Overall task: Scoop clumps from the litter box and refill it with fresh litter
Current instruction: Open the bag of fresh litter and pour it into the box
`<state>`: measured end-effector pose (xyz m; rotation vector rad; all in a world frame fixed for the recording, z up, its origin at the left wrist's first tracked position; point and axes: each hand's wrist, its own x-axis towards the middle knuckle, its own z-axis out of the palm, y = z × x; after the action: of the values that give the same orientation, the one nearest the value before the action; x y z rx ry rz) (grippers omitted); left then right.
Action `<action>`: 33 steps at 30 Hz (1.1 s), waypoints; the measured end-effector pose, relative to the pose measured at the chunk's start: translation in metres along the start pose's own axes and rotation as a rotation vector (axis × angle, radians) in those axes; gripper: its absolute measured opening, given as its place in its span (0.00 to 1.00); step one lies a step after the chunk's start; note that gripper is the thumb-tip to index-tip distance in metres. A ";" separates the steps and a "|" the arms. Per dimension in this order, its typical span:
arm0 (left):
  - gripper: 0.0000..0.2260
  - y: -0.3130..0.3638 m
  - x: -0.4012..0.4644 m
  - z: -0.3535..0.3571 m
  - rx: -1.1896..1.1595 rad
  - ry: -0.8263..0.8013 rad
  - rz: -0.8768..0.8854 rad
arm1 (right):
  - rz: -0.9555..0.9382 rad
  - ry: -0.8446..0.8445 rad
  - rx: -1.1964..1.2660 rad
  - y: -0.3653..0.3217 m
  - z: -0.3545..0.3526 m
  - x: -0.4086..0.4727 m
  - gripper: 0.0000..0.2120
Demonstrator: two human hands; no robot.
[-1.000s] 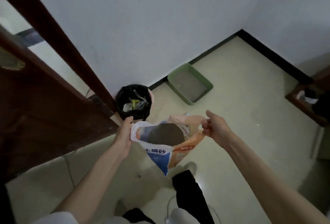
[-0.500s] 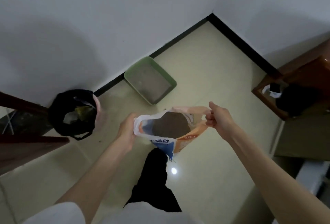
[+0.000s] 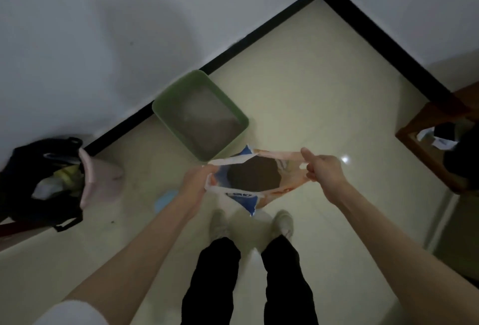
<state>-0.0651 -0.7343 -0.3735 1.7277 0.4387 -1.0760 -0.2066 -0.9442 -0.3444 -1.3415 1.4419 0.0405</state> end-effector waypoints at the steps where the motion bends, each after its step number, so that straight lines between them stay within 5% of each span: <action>1: 0.09 -0.003 0.014 0.010 0.026 0.007 0.036 | -0.030 -0.014 -0.030 0.002 0.001 0.020 0.14; 6: 0.10 -0.036 0.083 0.054 0.037 0.047 0.089 | -0.135 -0.078 -0.180 0.032 0.008 0.110 0.11; 14: 0.10 -0.050 0.183 0.105 0.052 0.065 0.305 | -0.311 0.124 -0.078 0.056 0.024 0.230 0.07; 21: 0.07 -0.014 0.198 0.126 0.085 0.047 0.546 | -0.505 0.154 0.085 0.040 0.018 0.257 0.12; 33: 0.11 -0.013 0.244 0.124 0.098 0.041 0.763 | -0.648 0.051 0.264 0.054 0.022 0.280 0.05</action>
<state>0.0002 -0.8853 -0.5932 1.7745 -0.2528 -0.5097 -0.1592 -1.0992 -0.5805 -1.5301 0.9545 -0.5893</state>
